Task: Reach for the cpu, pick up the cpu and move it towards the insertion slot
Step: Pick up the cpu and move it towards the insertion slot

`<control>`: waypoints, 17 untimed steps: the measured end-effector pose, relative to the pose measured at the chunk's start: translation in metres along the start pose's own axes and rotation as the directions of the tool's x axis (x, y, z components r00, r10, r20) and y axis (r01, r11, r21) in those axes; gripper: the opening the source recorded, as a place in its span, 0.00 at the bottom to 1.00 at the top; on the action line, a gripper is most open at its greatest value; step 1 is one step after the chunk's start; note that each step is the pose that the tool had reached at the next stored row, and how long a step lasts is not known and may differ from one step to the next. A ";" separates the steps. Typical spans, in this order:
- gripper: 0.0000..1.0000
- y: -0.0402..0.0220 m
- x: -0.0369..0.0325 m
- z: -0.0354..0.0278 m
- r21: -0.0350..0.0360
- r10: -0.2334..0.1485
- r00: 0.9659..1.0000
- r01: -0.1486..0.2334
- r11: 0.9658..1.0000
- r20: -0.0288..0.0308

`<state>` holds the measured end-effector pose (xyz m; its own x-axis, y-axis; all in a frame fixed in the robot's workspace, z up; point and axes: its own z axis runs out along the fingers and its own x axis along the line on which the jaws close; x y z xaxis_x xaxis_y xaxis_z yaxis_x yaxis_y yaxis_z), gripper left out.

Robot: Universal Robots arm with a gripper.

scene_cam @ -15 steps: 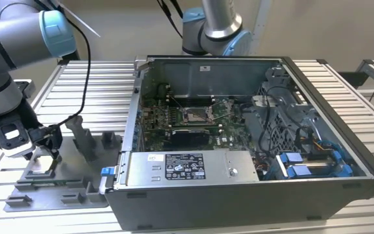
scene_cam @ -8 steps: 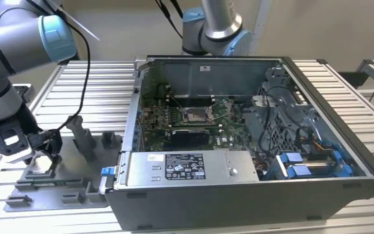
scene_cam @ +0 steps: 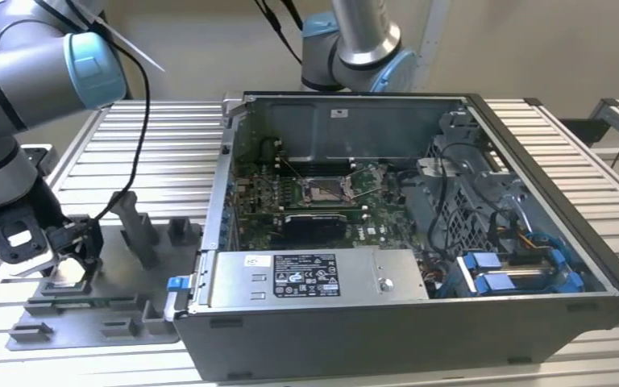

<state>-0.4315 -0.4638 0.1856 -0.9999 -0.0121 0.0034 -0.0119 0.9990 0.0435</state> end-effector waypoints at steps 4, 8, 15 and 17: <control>1.00 -0.0007 -0.0001 0.0017 0.000 0.000 1.000 0.000 1.000 0.001; 1.00 -0.0038 0.0002 0.0019 0.000 0.000 1.000 0.000 1.000 0.001; 1.00 -0.0054 0.0002 0.0021 0.000 0.000 1.000 0.000 1.000 0.001; 1.00 -0.0055 0.0002 0.0021 0.000 0.000 1.000 0.000 1.000 0.001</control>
<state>-0.4317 -0.4692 0.1834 -0.9999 -0.0121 0.0021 -0.0120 0.9990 0.0438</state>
